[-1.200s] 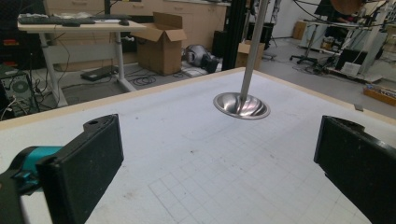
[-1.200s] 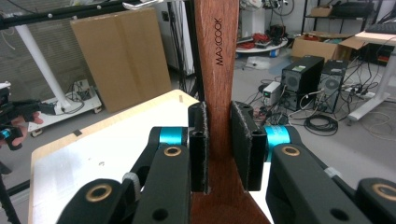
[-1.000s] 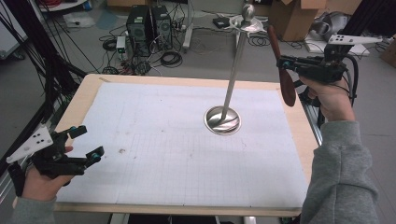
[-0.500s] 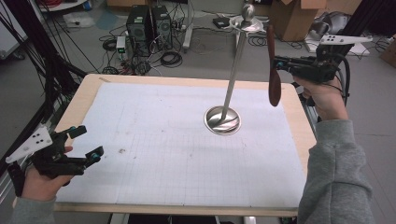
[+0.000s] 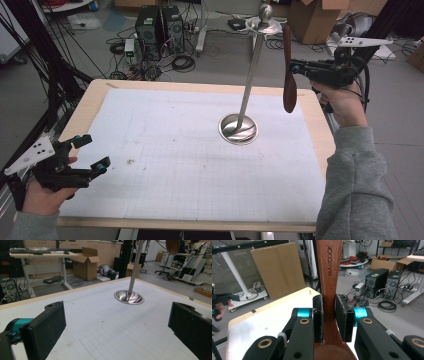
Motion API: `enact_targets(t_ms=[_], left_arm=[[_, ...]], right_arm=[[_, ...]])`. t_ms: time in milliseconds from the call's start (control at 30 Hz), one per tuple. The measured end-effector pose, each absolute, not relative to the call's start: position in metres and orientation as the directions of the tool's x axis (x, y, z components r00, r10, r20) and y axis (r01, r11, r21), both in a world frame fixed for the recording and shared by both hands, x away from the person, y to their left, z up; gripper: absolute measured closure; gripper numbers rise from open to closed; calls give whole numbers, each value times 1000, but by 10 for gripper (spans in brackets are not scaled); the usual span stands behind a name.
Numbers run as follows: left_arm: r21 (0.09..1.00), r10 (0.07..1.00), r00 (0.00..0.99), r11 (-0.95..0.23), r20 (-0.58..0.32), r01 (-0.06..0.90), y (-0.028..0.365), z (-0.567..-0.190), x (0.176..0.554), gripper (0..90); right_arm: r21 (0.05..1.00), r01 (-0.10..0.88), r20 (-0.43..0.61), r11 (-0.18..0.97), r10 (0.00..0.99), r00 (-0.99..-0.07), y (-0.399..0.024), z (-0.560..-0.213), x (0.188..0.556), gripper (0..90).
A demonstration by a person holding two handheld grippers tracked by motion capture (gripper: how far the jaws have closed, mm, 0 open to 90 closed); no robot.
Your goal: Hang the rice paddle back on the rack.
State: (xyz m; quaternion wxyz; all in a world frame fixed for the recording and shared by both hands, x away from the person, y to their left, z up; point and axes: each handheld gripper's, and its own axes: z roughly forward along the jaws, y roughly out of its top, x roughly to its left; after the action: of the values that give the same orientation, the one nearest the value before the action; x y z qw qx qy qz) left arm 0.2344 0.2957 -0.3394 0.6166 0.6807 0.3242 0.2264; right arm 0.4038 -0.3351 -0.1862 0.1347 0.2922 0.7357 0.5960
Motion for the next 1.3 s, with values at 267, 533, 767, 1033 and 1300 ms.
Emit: enact_targets(t_ms=[267,533,767,1033,1300], left_arm=[[987,722,685,-29,-90,160,296,-339,234,18],[987,726,682,-26,-88,156,298,-338,231,18],[988,730,678,-23,-90,156,301,-337,229,18],[987,729,679,-27,-87,156,301,-337,229,18],[987,727,681,-26,-90,158,299,-338,231,18]], right_arm=[[954,269,143,129,595,-791,-330,-188,407,777],[955,267,139,132,594,-792,-324,-190,411,776],[954,262,126,147,595,-794,-320,-193,414,776],[955,260,127,146,592,-796,-319,-194,415,774],[962,223,82,156,614,-785,-319,-193,408,456]])
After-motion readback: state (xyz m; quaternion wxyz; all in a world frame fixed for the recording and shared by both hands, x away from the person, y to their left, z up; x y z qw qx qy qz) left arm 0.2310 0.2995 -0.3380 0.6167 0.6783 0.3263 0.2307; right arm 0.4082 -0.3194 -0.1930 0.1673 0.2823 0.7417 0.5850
